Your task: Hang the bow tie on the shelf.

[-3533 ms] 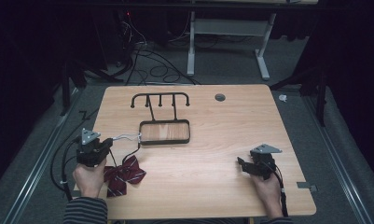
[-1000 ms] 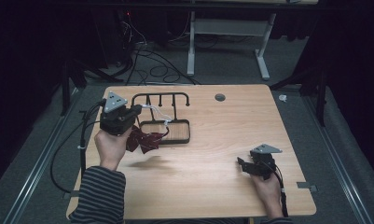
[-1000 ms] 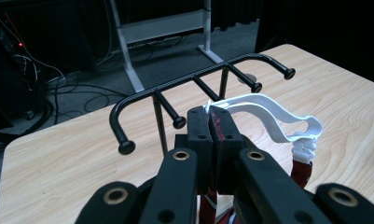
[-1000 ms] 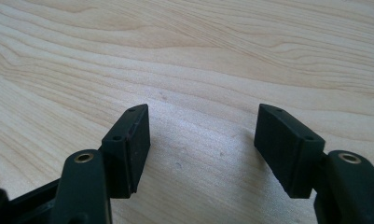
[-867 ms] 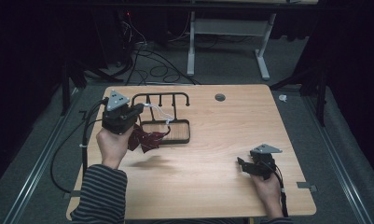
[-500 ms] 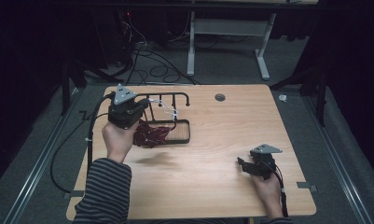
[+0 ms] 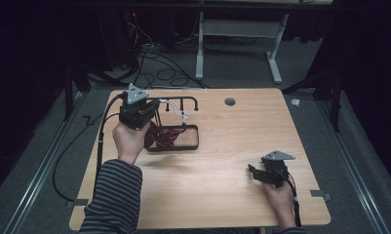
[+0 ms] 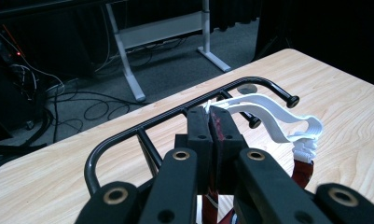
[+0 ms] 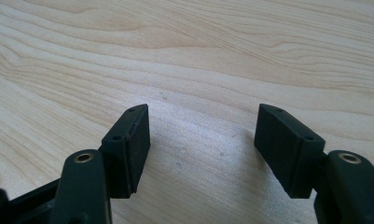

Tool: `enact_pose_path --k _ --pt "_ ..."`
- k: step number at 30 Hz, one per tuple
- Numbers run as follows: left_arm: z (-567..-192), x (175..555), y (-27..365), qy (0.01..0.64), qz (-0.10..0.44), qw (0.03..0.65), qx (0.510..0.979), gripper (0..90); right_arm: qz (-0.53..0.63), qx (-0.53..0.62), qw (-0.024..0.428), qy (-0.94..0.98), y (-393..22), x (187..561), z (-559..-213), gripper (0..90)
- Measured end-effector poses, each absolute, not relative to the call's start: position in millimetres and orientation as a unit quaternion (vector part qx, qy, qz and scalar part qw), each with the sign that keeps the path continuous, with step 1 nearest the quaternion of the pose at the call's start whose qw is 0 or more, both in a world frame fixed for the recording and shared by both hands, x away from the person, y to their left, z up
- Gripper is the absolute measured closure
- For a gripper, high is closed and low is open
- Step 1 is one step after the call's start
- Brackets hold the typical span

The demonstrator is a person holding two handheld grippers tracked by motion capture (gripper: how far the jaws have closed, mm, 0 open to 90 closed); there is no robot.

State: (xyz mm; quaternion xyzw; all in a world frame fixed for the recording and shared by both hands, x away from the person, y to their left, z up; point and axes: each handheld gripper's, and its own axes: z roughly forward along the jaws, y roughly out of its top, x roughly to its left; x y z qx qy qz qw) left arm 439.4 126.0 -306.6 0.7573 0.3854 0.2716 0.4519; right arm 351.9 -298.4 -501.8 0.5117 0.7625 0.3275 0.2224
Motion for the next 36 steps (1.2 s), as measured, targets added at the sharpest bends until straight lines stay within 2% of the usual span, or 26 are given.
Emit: enact_pose_path --k 36 --pt "-312 454 132 0.397 0.305 0.416 0.759 88.3 0.328 0.511 0.222 0.763 -298 352 -502 37.2"
